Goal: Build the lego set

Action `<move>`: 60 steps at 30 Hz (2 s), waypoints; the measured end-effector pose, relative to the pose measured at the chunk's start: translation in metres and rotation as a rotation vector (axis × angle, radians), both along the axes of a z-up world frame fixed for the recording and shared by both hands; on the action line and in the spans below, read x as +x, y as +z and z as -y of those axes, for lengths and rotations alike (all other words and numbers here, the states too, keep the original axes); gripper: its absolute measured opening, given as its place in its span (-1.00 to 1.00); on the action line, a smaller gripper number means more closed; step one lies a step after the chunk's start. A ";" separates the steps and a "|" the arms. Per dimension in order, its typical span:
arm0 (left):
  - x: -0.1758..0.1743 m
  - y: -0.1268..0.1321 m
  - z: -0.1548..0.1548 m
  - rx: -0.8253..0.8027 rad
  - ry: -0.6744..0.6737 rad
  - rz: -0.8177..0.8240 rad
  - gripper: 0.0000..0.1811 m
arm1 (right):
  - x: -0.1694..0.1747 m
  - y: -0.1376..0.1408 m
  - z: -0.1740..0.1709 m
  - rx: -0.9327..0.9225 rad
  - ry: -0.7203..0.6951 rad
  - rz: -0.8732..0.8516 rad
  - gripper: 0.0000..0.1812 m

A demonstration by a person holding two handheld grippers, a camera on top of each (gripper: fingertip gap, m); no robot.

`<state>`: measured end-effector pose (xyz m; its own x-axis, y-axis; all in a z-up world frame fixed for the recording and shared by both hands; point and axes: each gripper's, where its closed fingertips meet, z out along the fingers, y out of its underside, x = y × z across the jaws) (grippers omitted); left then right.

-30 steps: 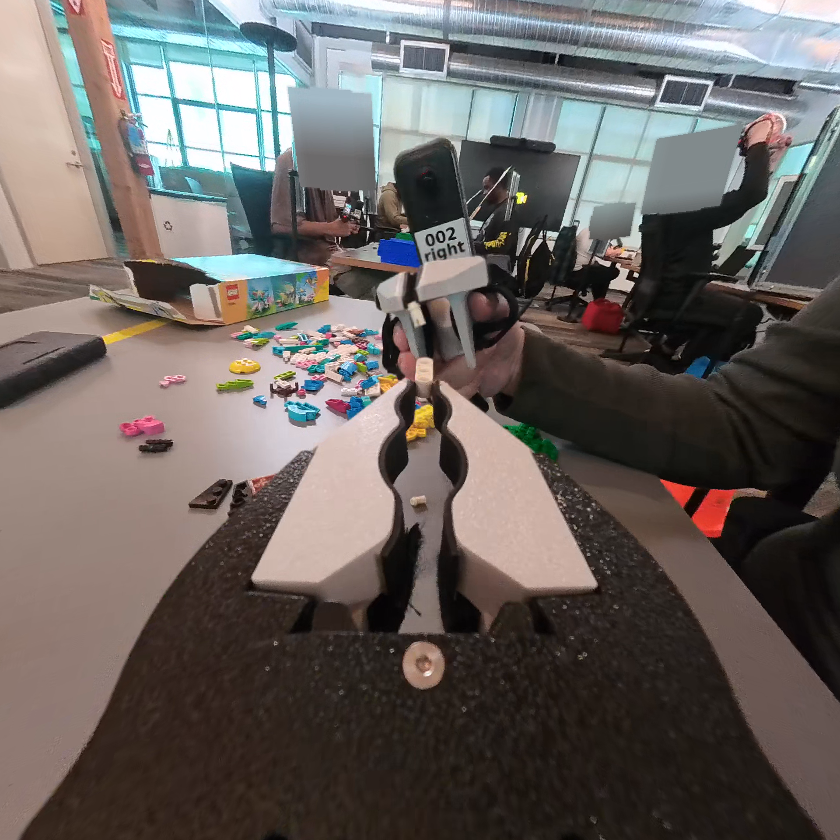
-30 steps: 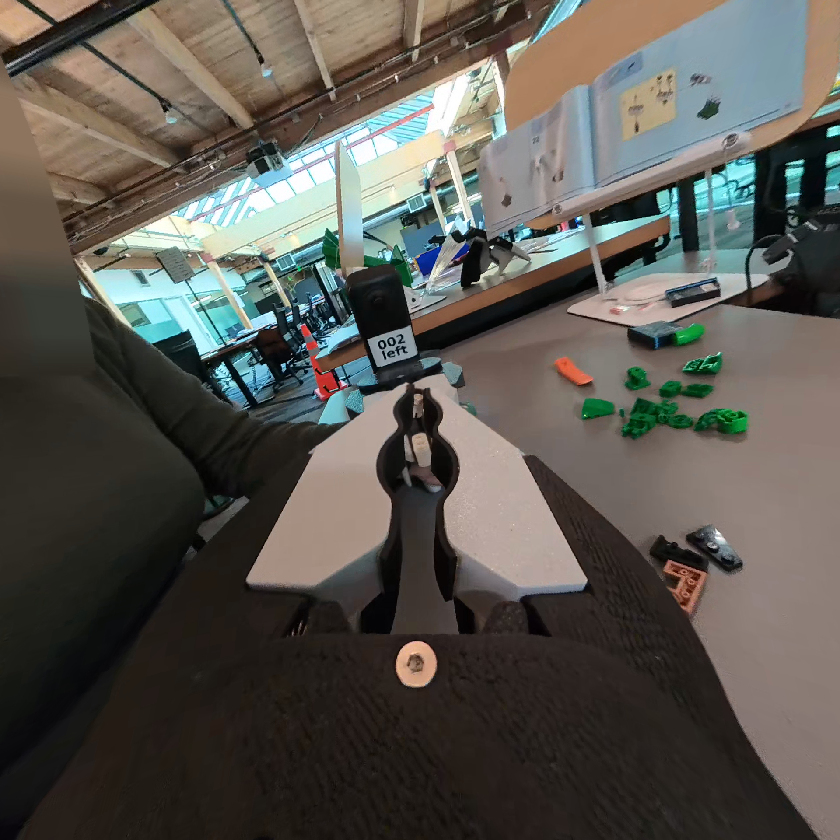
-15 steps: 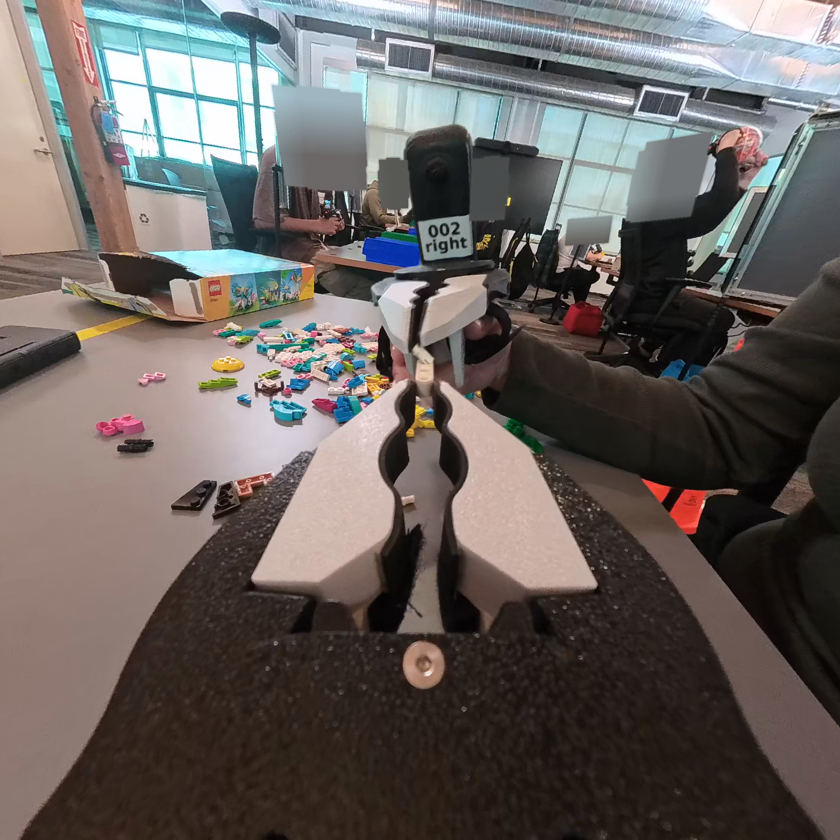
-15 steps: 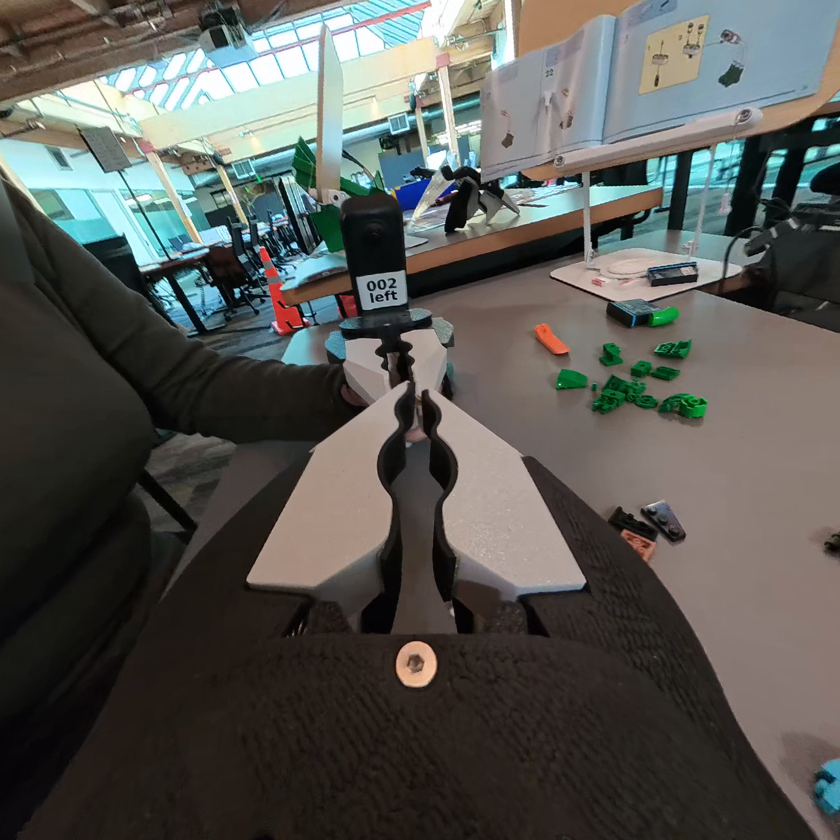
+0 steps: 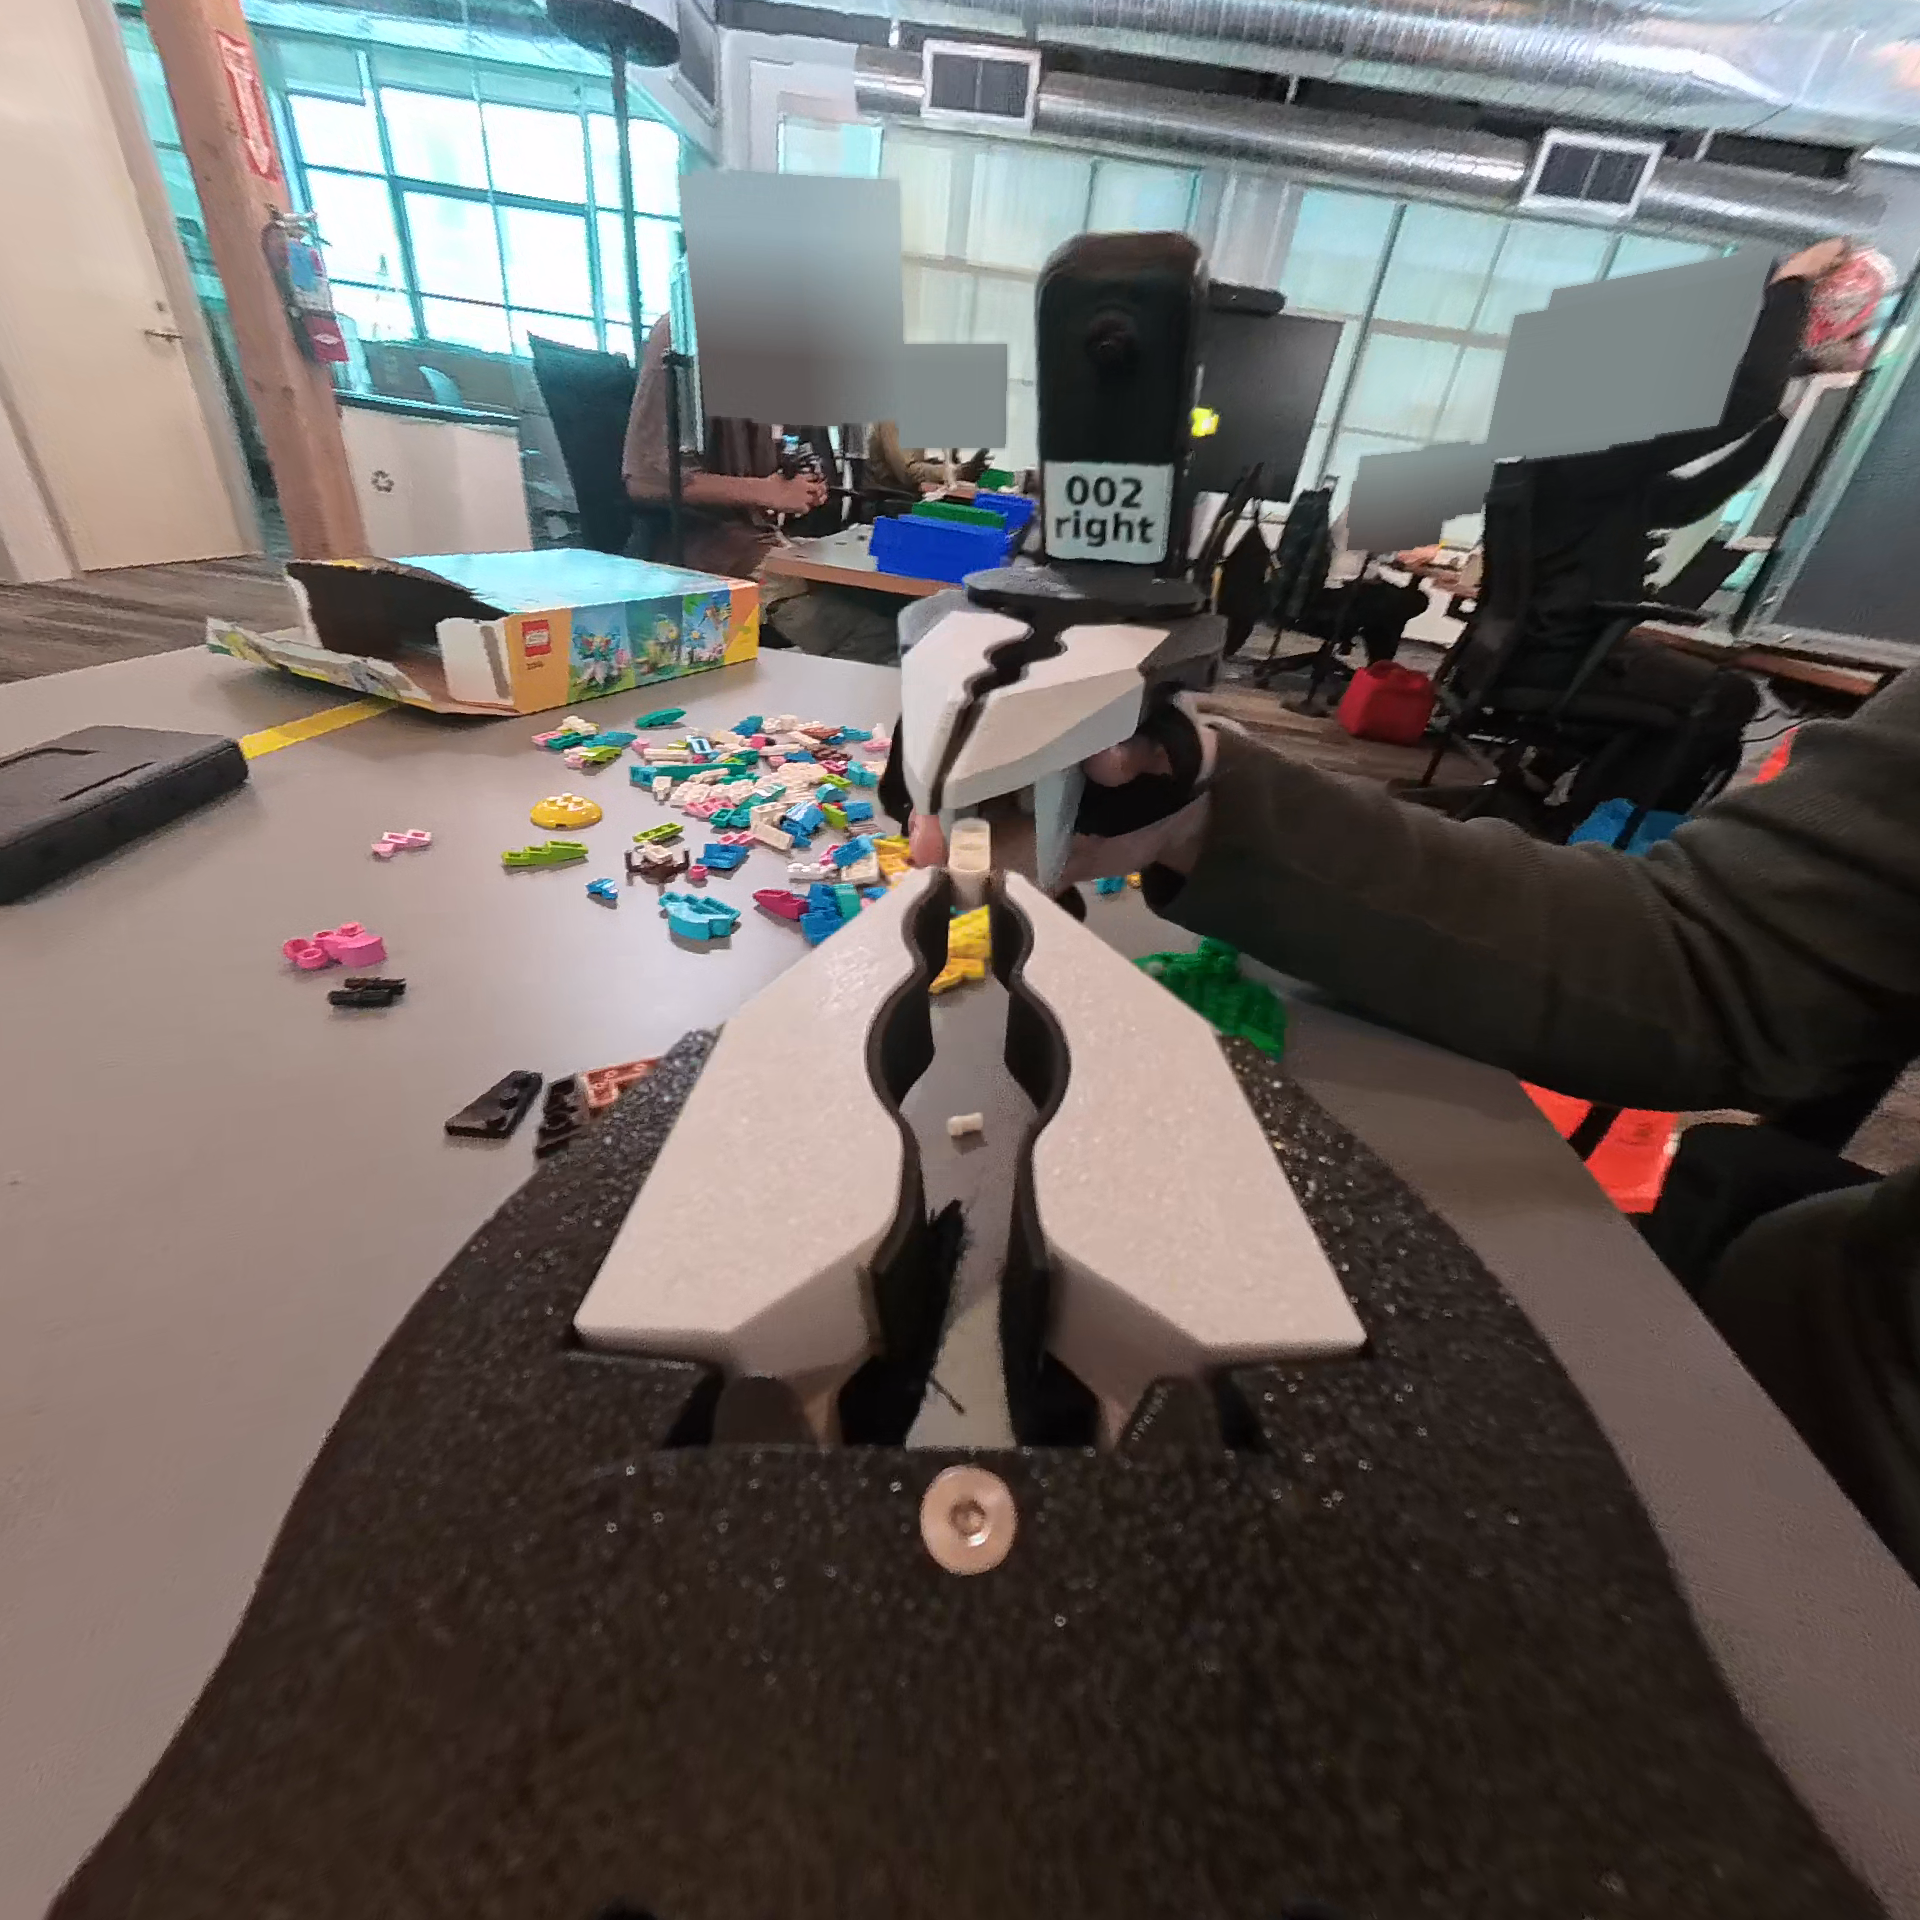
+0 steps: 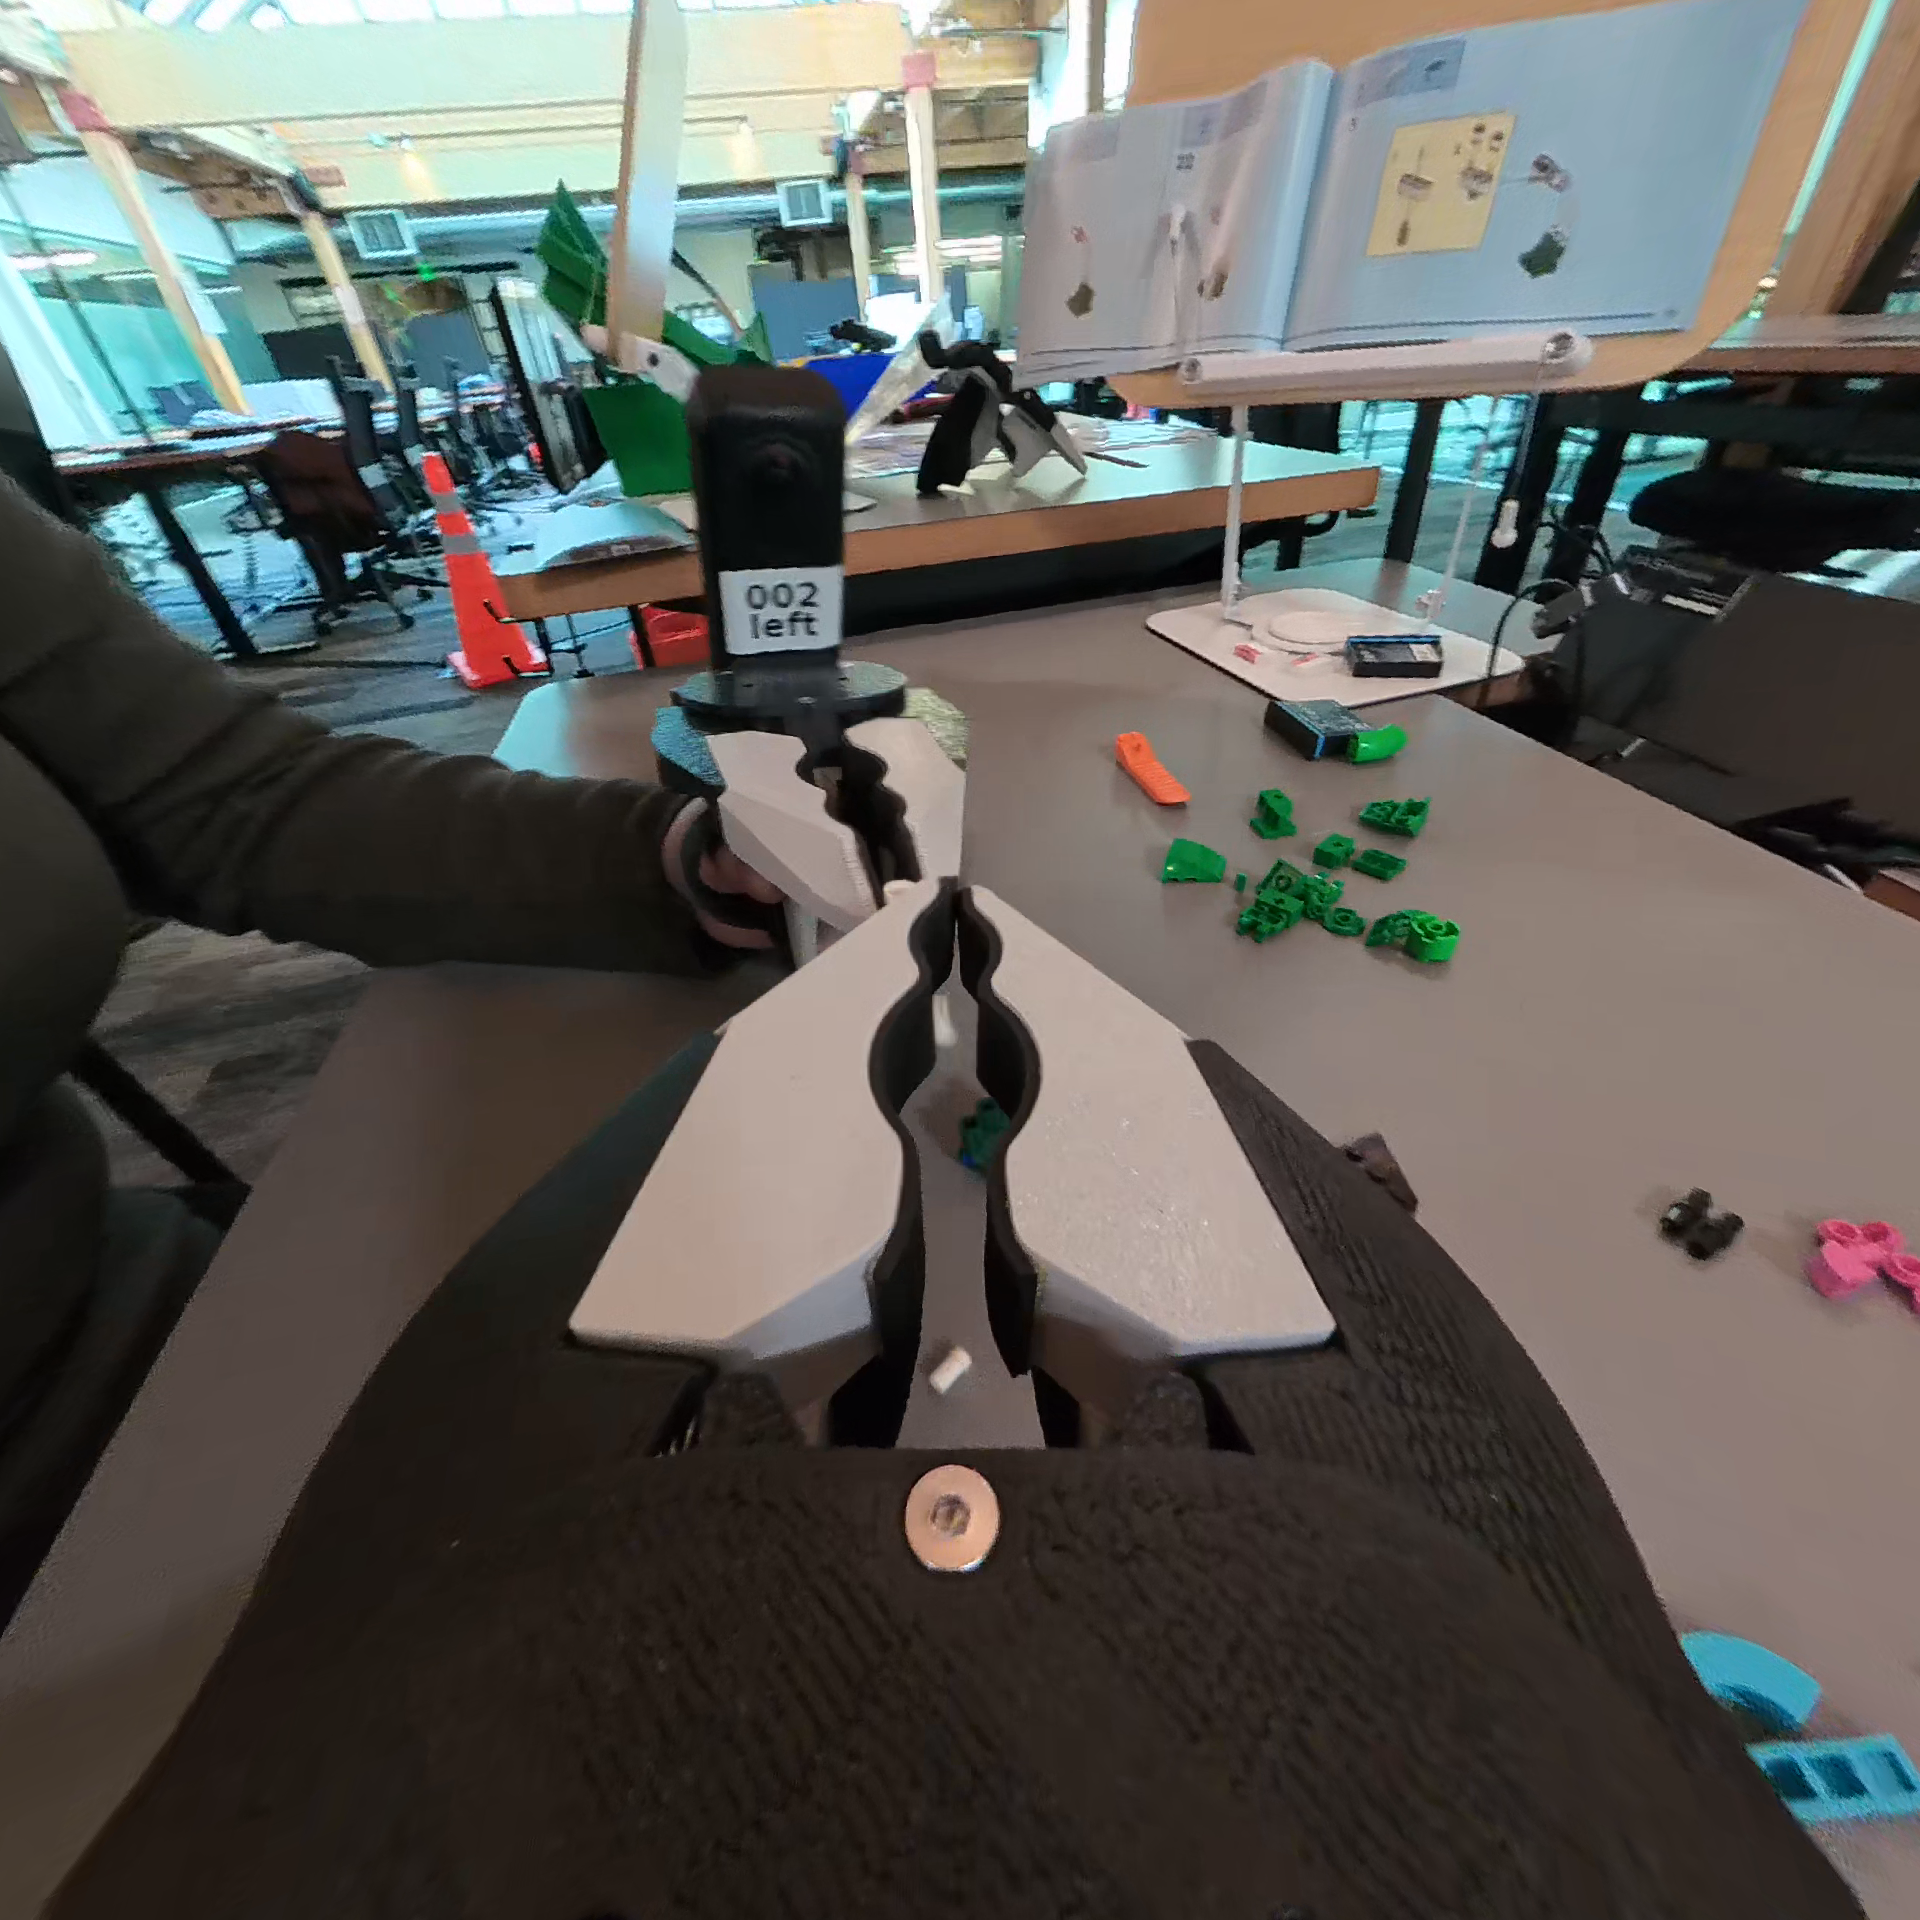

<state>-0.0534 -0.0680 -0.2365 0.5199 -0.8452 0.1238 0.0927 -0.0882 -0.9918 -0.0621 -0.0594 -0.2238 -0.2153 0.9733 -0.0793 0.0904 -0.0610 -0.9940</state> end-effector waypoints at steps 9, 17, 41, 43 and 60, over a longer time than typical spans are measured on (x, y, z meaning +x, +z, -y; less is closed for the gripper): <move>-0.064 0.023 -0.030 0.183 0.503 0.011 -0.95 | 0.004 0.003 -0.051 0.045 -0.313 -0.042 -1.00; -0.069 0.031 -0.031 0.383 0.702 -0.098 -0.95 | -0.006 -0.018 -0.049 0.128 -0.346 0.089 -0.98; -0.098 0.042 -0.027 0.385 0.815 0.006 -0.95 | -0.062 -0.103 -0.051 -0.047 0.023 0.971 -0.85; -0.101 0.046 -0.024 0.407 0.831 0.018 -0.95 | -0.061 -0.103 -0.051 0.013 -0.012 0.964 -0.86; -0.107 0.055 -0.018 0.450 0.848 0.018 -0.95 | -0.059 -0.112 -0.046 0.231 -0.074 1.030 -0.95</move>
<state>-0.1608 -0.0497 -0.1818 0.9816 -0.1584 -0.1069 -0.0343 0.4040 -0.9141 -0.1211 -0.0133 -0.3363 -0.0888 0.9960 -0.0006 0.9005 0.0800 -0.4274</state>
